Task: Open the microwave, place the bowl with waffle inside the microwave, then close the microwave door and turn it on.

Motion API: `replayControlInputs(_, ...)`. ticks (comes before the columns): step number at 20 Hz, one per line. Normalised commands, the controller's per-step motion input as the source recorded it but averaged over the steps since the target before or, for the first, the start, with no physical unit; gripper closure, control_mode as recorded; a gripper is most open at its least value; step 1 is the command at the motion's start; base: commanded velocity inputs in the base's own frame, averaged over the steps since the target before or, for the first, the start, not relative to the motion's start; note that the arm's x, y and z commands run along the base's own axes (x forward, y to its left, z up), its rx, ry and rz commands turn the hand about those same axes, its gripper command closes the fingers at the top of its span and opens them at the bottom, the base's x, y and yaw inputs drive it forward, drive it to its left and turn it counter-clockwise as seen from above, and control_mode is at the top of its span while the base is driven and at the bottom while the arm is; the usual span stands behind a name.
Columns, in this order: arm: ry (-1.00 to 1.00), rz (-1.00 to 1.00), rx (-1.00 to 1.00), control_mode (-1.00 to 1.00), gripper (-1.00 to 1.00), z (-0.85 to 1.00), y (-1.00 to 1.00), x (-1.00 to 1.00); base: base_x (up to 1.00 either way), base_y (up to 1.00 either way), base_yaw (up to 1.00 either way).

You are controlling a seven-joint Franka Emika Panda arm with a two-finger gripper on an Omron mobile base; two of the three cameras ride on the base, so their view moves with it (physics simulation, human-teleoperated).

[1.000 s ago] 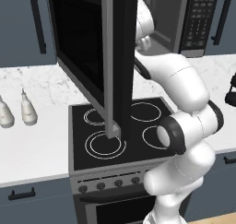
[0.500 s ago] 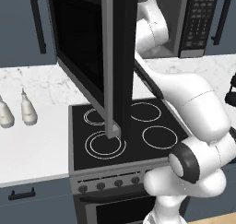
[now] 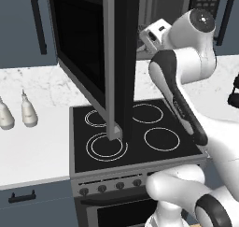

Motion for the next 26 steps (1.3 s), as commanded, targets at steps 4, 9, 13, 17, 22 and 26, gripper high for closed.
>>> replayControlInputs(4,0.01,0.44,0.23,-1.0,-1.0,0.12,0.29,-1.0,0.0,0.0,0.0)
replayControlInputs(9,0.11,0.4,0.25,-1.0,-1.0,0.6,0.45,-1.0,0.0,0.0,0.0)
replayControlInputs(13,0.17,0.37,0.24,-1.0,-1.0,0.44,0.47,-1.0,0.0,0.0,0.0)
replayControlInputs(17,0.16,0.29,0.14,-1.0,-1.0,0.04,0.36,-1.0,0.0,0.0,0.0)
replayControlInputs(22,0.07,0.15,0.04,-1.0,-1.0,-0.07,0.09,-1.0,0.0,0.0,0.0)
replayControlInputs(26,0.0,0.08,0.02,-1.0,-1.0,-0.05,0.0,-1.0,0.0,0.0,0.0)
